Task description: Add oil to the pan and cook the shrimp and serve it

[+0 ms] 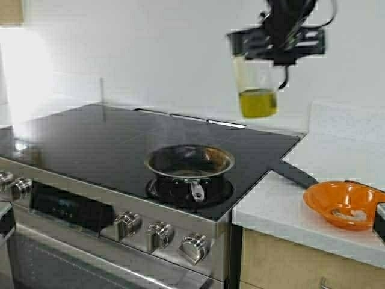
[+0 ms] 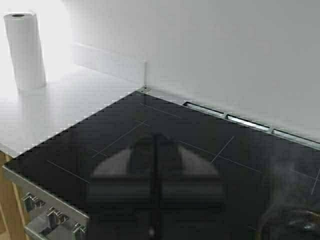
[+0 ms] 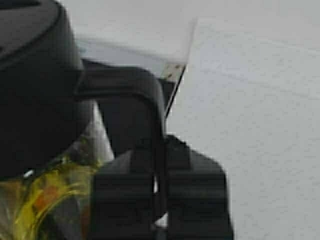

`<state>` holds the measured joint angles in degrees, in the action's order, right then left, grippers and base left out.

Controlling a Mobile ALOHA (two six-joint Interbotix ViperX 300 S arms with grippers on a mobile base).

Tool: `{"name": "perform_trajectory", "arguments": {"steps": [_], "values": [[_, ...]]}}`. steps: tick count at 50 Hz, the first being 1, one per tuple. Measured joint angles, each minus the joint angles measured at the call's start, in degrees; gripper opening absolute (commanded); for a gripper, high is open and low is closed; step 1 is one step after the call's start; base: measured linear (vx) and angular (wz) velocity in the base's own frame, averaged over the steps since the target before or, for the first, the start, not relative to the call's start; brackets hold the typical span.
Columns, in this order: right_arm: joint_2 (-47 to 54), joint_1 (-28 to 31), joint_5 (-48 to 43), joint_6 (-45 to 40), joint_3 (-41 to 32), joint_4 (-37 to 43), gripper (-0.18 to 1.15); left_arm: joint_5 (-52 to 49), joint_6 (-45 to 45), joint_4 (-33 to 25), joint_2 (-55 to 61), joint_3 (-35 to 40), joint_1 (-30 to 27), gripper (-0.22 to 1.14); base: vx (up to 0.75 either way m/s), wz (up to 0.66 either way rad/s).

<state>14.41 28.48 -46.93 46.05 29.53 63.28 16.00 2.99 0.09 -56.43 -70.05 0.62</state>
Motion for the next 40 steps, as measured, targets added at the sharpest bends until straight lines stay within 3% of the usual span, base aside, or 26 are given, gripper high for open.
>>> {"name": "perform_trajectory", "arguments": {"steps": [9,23,31,40], "values": [[-8.0,-6.86,4.31,-0.7,4.75,-3.25,0.05,-0.09,0.09,0.0,0.0,0.0,0.09,0.03,0.0,0.0],[-13.45,-20.39,9.14,-2.02,6.15,-8.7,0.05,-0.09,-0.26,0.0,0.0,0.0,0.0,0.03,0.0,0.0],[-13.36,-29.0,12.04,-10.55,6.15,-14.33,0.05,-0.09,-0.53,0.0,0.0,-0.09,0.0,0.03,0.0,0.0],[-8.09,-41.13,14.85,-21.71,2.46,-28.56,0.05,-0.18,-1.05,0.0,0.0,-0.09,0.0,0.03,0.0,0.0]]}}
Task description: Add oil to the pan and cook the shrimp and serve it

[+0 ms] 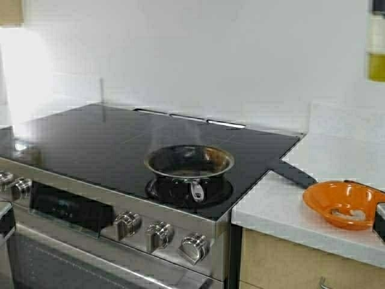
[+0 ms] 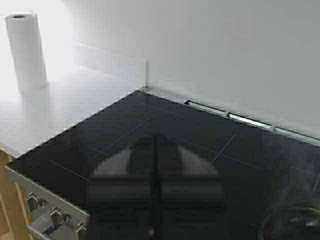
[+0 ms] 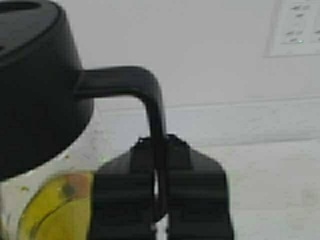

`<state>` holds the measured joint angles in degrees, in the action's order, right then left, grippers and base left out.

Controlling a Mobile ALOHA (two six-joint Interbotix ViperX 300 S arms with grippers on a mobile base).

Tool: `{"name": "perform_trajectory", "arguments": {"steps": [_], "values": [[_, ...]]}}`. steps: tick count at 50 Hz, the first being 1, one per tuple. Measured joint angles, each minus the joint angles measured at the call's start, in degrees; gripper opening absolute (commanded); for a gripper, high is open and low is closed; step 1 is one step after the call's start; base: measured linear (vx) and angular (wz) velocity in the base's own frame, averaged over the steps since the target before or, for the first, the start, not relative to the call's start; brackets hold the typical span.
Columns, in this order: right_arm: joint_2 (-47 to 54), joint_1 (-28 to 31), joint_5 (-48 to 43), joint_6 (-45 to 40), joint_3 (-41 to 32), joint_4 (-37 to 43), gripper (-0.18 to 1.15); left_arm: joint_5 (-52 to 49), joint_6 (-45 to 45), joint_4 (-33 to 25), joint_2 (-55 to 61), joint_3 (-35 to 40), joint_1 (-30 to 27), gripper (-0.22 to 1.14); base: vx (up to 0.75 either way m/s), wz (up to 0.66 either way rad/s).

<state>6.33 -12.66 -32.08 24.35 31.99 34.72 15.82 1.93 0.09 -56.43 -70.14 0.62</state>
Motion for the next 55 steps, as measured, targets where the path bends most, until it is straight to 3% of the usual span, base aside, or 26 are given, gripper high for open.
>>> {"name": "perform_trajectory", "arguments": {"steps": [13,32,55], "values": [[11.6,-10.63,0.09,-11.43,-7.03,-14.5,0.05,0.0,-0.35,0.0,0.0,-0.79,0.0,0.03,0.0,0.0],[32.26,-18.46,-8.61,-24.7,-19.51,-28.48,0.05,0.7,-2.55,0.0,-0.09,-1.58,0.0,0.03,0.0,0.0],[47.81,-19.6,-9.49,-26.37,-35.68,-30.85,0.05,0.88,-3.78,0.0,0.53,-3.16,0.0,0.03,0.0,0.0]]}}
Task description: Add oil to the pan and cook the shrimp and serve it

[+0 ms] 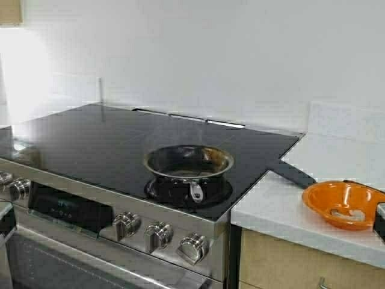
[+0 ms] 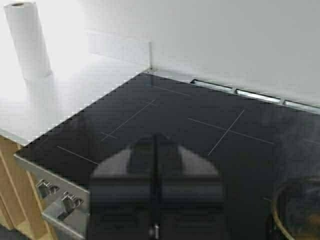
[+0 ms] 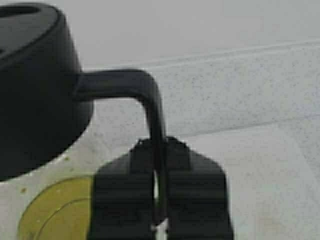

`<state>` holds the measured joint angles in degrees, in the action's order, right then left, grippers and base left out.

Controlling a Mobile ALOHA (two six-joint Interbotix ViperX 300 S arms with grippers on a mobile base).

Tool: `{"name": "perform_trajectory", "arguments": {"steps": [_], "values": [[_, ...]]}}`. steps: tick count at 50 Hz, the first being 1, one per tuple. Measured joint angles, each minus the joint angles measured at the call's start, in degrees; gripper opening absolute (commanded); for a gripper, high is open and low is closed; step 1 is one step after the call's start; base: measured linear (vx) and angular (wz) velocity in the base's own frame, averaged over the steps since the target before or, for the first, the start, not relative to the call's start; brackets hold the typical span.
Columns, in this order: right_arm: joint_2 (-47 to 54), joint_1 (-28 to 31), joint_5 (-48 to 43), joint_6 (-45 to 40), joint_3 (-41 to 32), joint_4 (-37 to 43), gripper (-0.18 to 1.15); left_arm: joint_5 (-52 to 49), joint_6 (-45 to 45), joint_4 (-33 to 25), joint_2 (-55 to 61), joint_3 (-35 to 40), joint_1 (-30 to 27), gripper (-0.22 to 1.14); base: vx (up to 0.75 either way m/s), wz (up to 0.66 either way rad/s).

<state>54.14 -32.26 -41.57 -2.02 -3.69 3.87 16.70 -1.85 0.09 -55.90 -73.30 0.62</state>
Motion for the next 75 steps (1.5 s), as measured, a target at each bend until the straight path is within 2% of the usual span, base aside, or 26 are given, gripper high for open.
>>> {"name": "perform_trajectory", "arguments": {"steps": [34,39,48,51,53,75], "values": [[4.31,-0.18,-0.09,-0.44,-2.46,0.62,0.07,-0.09,-0.26,0.0,0.44,-0.18,0.0,0.03,0.0,0.0],[4.31,-0.18,-0.09,-0.53,-2.46,0.53,0.2,-0.09,-0.26,0.0,0.35,-0.18,0.09,0.03,0.0,0.0],[4.31,-0.09,-0.09,-1.14,-2.46,0.79,0.82,-0.09,-0.26,0.0,0.35,-0.09,0.0,0.03,0.0,0.0],[4.31,-0.09,-0.18,-1.67,-2.55,1.14,0.95,-0.09,-0.26,0.0,0.44,-0.18,0.0,0.03,0.0,0.0],[4.31,-0.09,-0.18,-1.76,-2.72,1.58,0.98,-0.09,-0.26,0.0,0.44,-0.09,0.0,0.03,0.0,0.0],[4.31,-0.62,0.7,-1.85,-1.93,3.52,0.97,0.0,-0.26,0.0,0.44,-0.18,0.0,0.03,0.0,0.0]]}}
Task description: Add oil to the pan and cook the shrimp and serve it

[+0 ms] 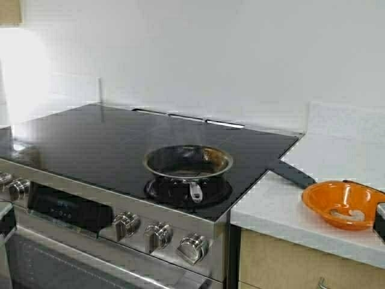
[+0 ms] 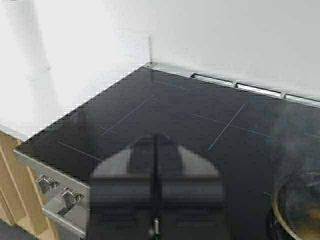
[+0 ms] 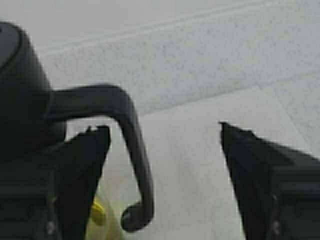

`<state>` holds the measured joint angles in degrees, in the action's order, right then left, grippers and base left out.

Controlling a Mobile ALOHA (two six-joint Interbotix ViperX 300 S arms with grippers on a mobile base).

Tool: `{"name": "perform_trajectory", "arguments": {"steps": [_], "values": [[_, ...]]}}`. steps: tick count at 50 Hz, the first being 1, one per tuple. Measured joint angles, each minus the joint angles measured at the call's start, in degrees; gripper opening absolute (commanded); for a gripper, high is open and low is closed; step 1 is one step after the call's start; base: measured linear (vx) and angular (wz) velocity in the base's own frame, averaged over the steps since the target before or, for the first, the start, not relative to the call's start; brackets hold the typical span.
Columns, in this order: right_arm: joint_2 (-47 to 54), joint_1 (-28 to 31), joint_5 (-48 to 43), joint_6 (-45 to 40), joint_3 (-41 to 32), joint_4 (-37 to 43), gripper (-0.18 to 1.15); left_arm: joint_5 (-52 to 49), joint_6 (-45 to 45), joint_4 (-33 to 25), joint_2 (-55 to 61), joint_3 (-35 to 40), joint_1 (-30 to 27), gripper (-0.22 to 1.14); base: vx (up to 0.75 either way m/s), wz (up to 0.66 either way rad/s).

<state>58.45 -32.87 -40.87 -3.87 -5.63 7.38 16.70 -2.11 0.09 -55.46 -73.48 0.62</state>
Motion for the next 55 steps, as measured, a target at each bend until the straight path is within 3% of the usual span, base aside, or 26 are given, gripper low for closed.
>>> {"name": "perform_trajectory", "arguments": {"steps": [27,41,47,55], "values": [[-5.89,1.67,0.18,0.09,11.07,-1.14,0.97,-0.09,0.0,0.0,0.0,0.09,0.0,0.03,0.0,0.0],[-13.1,4.75,1.23,0.44,21.09,-1.32,0.94,-0.79,0.35,0.0,0.44,0.09,0.0,0.03,0.0,0.0],[-17.49,4.83,2.2,0.62,25.31,-1.23,0.8,-0.88,0.62,0.0,1.14,0.0,0.0,0.03,0.0,0.0],[-26.02,4.66,7.82,1.32,29.88,-1.23,0.38,-0.97,2.64,0.0,1.58,0.09,0.0,0.03,0.0,0.0]]}}
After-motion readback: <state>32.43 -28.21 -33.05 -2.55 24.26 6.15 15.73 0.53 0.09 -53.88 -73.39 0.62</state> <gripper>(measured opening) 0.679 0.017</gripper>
